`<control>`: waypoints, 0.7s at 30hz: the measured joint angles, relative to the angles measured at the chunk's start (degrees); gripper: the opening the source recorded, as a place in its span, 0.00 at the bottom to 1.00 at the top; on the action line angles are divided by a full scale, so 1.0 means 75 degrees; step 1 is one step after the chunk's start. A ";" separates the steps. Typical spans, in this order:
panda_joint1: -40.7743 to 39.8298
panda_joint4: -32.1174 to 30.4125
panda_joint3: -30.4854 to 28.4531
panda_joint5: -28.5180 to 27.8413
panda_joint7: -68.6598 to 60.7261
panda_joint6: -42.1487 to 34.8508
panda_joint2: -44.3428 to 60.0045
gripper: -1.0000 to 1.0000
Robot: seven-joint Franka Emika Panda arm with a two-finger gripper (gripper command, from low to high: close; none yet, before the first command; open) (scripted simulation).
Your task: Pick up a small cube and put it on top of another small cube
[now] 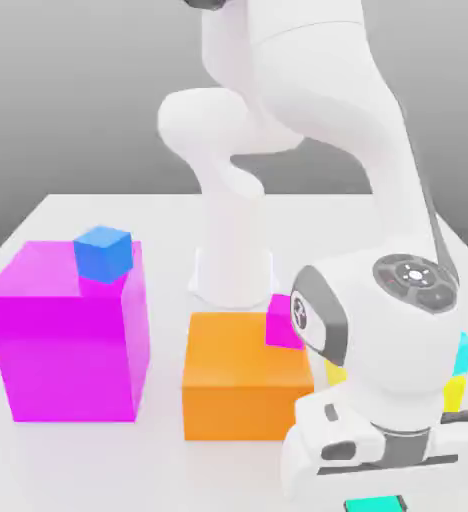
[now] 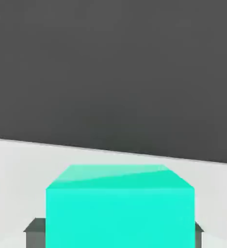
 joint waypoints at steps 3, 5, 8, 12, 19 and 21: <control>-0.0041 -0.0037 0.0055 0.0064 -0.0045 -0.0142 -0.0173 0.00; -0.0139 -0.0139 0.0189 0.0243 -0.0176 -0.0525 -0.0661 0.00; -0.0233 -0.0469 0.0299 0.0325 -0.0427 -0.1006 -0.1456 0.00; -0.0316 -0.1116 0.0357 0.0287 -0.0887 -0.1458 -0.2526 0.00; -0.0363 -0.2299 0.0387 0.0602 -0.1997 -0.2176 -0.4457 0.00; -0.0302 -0.2637 0.0321 0.0756 -0.2362 -0.2381 -0.5016 0.00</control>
